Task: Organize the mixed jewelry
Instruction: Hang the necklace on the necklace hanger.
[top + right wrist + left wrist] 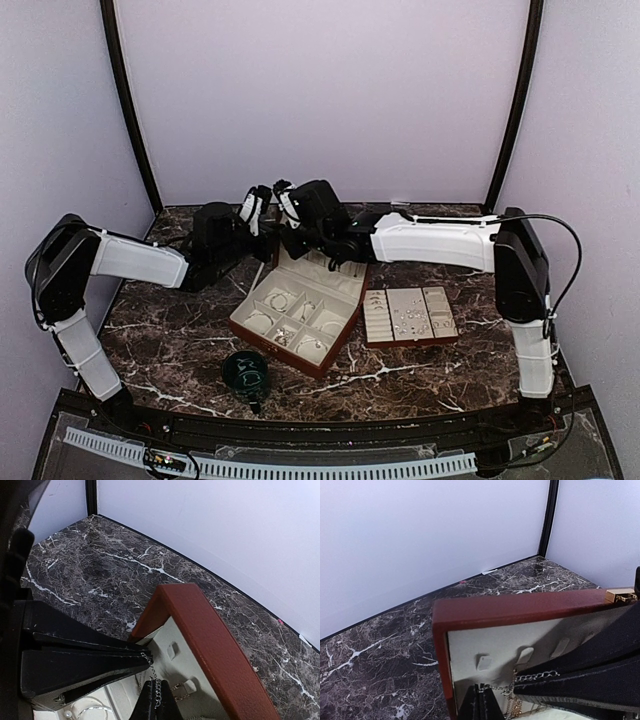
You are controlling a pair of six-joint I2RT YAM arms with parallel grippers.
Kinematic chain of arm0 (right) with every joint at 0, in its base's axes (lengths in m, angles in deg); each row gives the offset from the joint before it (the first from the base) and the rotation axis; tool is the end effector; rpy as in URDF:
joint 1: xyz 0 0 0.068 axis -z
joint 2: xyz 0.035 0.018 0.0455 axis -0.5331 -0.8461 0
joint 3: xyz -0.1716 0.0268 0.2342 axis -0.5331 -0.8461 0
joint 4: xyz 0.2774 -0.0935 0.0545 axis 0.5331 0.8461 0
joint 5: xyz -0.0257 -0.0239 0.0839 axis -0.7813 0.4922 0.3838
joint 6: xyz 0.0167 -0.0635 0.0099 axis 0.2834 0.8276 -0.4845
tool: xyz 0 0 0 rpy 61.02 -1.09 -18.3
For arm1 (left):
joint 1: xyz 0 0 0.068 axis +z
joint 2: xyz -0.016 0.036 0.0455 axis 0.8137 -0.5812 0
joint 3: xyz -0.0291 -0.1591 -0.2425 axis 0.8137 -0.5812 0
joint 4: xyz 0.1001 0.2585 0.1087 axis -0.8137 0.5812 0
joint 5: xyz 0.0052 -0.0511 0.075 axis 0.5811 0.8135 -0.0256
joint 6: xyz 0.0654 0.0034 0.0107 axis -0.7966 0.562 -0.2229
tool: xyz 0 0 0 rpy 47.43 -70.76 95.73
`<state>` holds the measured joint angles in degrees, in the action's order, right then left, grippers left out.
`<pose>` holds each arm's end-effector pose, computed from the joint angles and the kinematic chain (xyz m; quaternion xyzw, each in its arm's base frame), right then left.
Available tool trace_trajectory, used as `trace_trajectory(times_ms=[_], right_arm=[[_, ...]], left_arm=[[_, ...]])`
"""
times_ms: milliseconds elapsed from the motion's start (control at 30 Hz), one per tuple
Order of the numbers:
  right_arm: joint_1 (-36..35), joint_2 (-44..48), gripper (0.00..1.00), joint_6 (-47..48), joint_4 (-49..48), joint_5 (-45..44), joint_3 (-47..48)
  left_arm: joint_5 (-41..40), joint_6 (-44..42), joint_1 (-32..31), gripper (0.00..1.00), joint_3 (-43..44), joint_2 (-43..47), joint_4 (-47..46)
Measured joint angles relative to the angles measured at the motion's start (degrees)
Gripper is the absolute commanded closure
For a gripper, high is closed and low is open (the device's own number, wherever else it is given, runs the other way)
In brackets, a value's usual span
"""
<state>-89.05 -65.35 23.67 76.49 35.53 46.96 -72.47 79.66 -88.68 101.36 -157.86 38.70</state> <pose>0.3248 0.4595 0.2616 -0.2835 0.7950 0.1100 0.5249 0.3520 -0.2445 0.2147 0.2294 0.7108 -0.2383 0.6207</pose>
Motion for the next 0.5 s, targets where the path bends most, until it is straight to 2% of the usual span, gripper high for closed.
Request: trace_trajectory(times_ms=[500], right_arm=[[0.9,-0.2,1.00,-5.7,-4.3,-2.3,-0.2]], left_arm=[[0.0,0.1,0.0,1.00,1.7,0.1,0.1]])
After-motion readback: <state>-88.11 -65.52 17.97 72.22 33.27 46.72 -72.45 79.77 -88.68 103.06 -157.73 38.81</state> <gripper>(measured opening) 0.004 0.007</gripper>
